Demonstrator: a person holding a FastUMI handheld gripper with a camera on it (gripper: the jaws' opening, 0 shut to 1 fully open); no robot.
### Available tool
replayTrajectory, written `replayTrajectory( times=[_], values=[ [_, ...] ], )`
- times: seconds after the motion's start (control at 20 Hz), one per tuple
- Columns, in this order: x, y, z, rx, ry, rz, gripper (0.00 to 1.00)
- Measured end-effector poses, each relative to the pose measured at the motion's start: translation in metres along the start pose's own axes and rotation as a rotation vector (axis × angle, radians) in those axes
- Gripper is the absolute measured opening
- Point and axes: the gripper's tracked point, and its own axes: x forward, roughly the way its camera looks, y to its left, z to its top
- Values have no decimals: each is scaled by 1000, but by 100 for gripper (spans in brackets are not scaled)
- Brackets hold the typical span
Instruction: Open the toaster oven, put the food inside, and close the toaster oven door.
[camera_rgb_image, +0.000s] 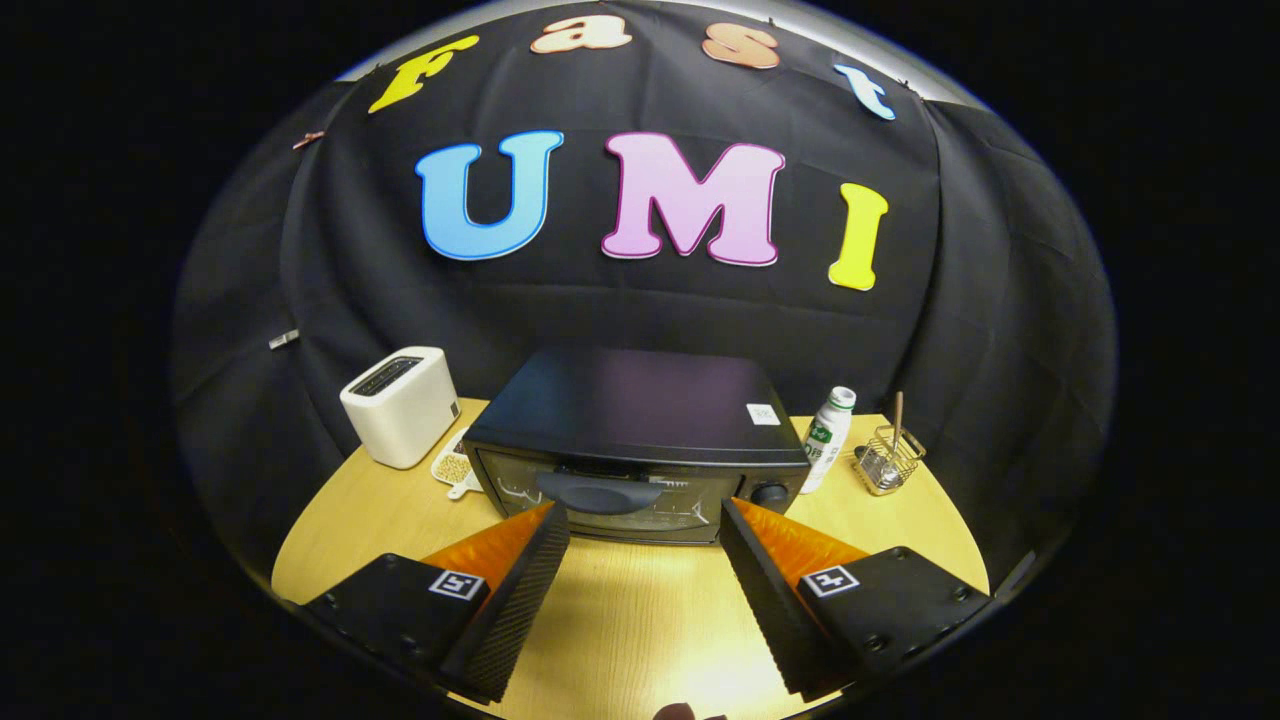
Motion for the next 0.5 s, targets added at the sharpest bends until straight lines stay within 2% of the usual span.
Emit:
replayTrajectory(
  times=[0.5],
  values=[
    [-88, -96, 84, 122, -193, -89, 98]
  ],
)
